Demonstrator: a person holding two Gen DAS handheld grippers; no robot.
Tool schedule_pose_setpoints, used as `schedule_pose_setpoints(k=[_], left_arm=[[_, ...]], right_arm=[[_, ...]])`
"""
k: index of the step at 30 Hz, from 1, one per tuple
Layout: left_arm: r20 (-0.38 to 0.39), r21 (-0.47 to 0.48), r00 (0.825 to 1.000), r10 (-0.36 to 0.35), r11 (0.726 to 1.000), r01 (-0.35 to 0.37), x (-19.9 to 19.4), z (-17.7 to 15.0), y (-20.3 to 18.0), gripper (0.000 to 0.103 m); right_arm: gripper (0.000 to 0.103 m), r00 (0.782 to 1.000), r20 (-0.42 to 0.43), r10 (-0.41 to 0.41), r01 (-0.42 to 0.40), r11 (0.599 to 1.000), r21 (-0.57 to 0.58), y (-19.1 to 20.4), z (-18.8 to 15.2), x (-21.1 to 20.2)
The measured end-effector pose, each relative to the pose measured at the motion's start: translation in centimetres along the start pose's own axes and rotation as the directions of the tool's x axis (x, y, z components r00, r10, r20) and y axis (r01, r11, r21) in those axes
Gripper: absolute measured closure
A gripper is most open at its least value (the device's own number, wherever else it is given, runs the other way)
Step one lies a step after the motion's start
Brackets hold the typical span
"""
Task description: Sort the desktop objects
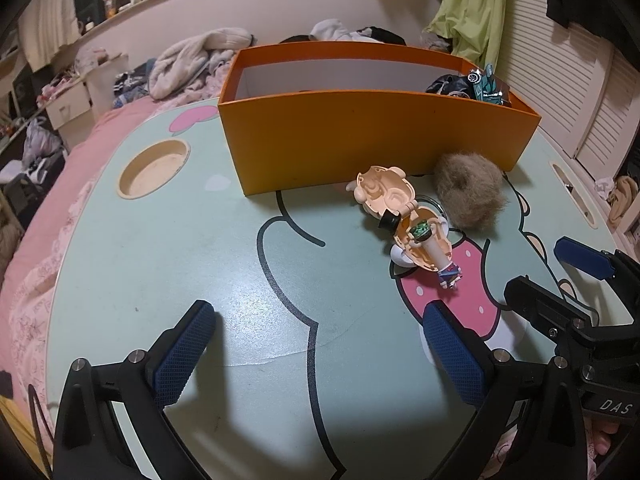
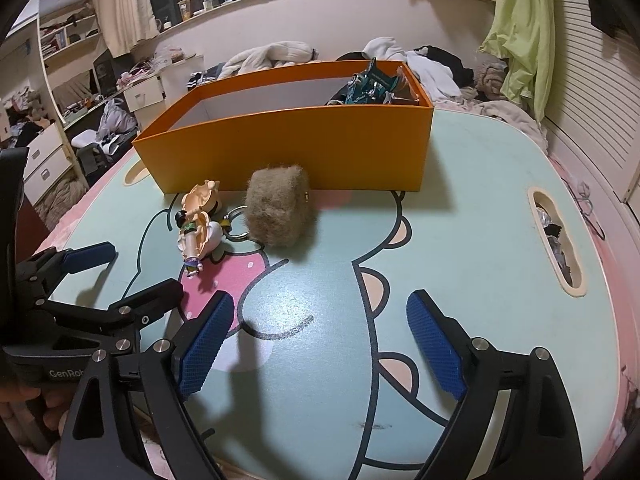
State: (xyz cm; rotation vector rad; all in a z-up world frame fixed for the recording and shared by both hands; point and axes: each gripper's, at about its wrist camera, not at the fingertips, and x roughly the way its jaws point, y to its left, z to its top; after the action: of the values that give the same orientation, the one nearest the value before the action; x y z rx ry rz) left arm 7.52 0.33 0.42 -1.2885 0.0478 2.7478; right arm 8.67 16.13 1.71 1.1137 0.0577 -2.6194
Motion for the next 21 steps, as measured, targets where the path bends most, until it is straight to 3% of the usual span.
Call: schedule_pose_setpoints(k=[21], left_arm=[[0.001,0.0,1.0,0.0,1.0,0.0,-0.05,-0.2,-0.09,0.0]], right_arm=[[0.014,1.0,0.0,0.0,0.0,1.0,0.0,0.19,-0.02,-0.08]])
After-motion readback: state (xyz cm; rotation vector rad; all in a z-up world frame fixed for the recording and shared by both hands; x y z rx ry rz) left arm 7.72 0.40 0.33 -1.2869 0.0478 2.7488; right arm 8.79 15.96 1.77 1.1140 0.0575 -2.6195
